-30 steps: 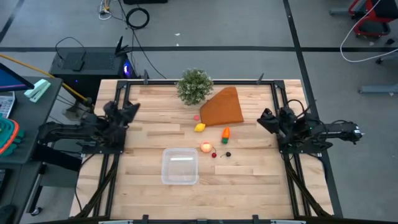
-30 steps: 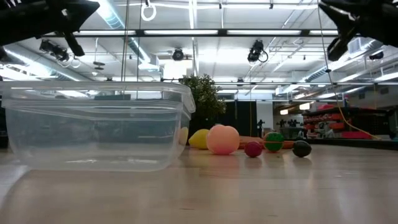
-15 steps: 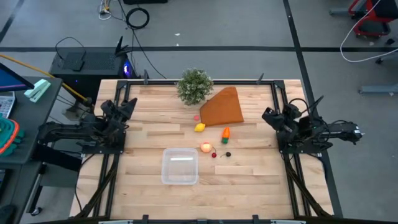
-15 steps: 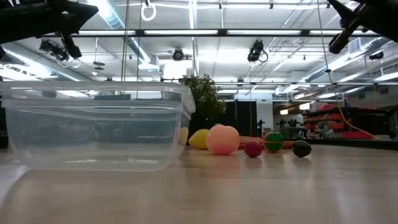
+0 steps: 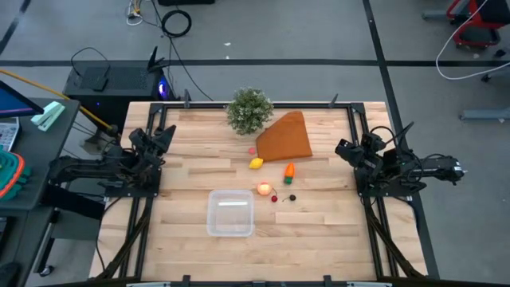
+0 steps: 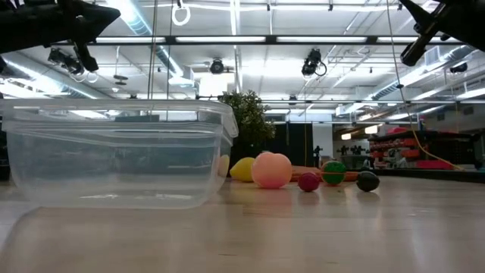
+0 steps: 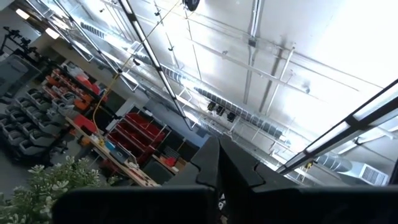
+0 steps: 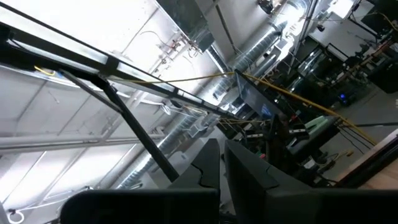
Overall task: Pick and placing Produce into tupperware
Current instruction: Put the black cherry into the transparent bin
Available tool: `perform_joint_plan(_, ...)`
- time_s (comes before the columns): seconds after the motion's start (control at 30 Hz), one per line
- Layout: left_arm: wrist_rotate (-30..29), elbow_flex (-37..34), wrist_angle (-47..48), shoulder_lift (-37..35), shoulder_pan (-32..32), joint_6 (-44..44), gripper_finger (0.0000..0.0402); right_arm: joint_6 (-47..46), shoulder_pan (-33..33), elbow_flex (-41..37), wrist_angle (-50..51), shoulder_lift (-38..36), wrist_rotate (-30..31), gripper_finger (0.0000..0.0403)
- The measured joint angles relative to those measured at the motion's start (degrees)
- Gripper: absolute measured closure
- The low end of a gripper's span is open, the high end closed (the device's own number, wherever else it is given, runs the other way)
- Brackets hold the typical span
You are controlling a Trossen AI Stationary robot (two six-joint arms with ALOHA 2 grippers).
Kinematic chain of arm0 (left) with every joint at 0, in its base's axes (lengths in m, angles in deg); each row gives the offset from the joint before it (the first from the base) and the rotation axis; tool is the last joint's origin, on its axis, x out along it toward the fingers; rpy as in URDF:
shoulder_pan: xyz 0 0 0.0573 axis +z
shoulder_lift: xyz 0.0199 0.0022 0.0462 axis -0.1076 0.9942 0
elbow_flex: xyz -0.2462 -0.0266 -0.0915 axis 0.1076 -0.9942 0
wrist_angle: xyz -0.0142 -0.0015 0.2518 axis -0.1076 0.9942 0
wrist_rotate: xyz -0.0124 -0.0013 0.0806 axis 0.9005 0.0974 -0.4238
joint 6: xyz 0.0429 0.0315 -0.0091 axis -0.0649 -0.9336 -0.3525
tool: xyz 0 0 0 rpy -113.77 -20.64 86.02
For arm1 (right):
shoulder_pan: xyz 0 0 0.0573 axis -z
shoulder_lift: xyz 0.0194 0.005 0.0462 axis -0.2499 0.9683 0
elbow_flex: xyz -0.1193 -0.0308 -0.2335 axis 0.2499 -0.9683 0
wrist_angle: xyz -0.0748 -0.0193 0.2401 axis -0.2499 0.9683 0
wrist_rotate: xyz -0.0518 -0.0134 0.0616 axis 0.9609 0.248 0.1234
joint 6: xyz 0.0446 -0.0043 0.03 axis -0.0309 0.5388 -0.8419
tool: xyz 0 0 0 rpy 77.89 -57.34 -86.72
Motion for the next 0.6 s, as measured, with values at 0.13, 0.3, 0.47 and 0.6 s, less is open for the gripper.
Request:
perform_joint_plan(0.13, 0.0, 0.0, -0.6, 0.0, 0.0, 0.0, 0.0386, 0.1, 0.0, 0.0, 0.0, 0.0, 0.6, 0.0403)
perform_joint_plan(0.3, 0.0, 0.0, -0.5, 0.0, 0.0, 0.0, 0.0378, 0.3, 0.0, 0.0, -0.6, 0.0, 6.8, 0.0403)
perform_joint_plan(0.47, 0.0, 0.0, -0.2, 0.0, 0.0, 0.0, 0.0375, 4.9, 0.0, 0.1, -0.7, 0.0, 10.2, 0.0403)
perform_joint_plan(0.6, 0.0, 0.0, 0.6, 0.0, 0.0, 0.0, 0.0380, 6.4, 0.0, 0.1, -0.7, 0.0, 13.0, 0.0403)
